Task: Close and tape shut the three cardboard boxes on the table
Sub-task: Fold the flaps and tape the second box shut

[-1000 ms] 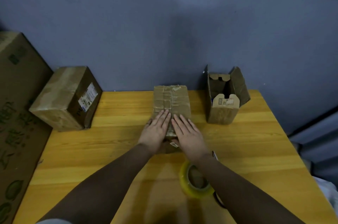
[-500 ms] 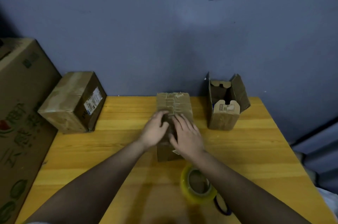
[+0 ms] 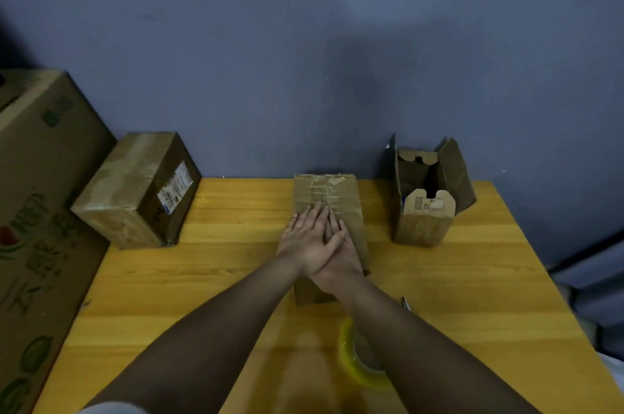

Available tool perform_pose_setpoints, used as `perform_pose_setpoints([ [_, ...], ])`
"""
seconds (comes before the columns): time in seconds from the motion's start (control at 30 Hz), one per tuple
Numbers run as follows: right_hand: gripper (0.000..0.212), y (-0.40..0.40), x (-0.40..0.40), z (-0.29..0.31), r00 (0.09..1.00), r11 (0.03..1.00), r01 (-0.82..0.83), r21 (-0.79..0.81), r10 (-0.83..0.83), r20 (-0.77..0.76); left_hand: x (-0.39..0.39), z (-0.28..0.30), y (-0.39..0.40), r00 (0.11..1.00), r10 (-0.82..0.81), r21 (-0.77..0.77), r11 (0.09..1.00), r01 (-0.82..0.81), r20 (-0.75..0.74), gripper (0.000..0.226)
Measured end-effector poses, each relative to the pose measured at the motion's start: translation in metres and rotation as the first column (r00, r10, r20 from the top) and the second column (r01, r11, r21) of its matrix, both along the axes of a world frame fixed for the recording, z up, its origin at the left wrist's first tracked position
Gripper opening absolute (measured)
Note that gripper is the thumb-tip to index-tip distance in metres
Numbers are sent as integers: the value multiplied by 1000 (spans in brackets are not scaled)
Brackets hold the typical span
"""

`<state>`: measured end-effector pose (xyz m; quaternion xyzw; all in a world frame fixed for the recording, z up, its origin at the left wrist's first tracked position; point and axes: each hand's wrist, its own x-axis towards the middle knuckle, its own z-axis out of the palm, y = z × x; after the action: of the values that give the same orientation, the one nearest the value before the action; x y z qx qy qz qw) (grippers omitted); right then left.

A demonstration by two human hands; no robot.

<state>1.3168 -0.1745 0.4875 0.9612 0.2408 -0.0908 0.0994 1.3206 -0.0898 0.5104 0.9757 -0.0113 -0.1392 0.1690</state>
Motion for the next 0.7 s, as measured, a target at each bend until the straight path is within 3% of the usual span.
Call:
perform_pose_setpoints([
  [0.07,85,-2,2,-1,1000,1000,-6,8,6,-15,0,4,-1,1000,2,-36,999,-2,0,68],
  [0.13,78,-2,6,-4,997,977,46,207,-31,-78,3,9,-1,997,57,-146,988,-48,58,64],
  [0.2,66,0,10,2,977,791,211,575,-182,-109,10,14,-1,971,157,-270,957,-105,178,55],
  [0.23,60,-1,16,6,964,692,247,678,-248,-98,15,16,-2,954,192,-307,944,-117,229,51],
  [0.27,58,-3,23,12,961,679,226,698,-271,-48,20,18,-2,943,201,-316,942,-113,264,49],
  [0.33,62,-10,37,21,975,793,169,586,-222,18,31,19,0,945,152,-252,965,-78,290,49],
  [0.4,63,-18,54,23,985,887,163,432,-174,-15,42,15,4,966,70,-136,990,-37,249,53],
  [0.5,60,-25,65,12,988,922,149,357,-130,-79,48,2,6,987,-20,9,1000,19,159,57],
  [0.7,65,-25,65,1,993,950,119,288,-108,-53,49,-14,8,991,-63,71,996,55,116,62],
])
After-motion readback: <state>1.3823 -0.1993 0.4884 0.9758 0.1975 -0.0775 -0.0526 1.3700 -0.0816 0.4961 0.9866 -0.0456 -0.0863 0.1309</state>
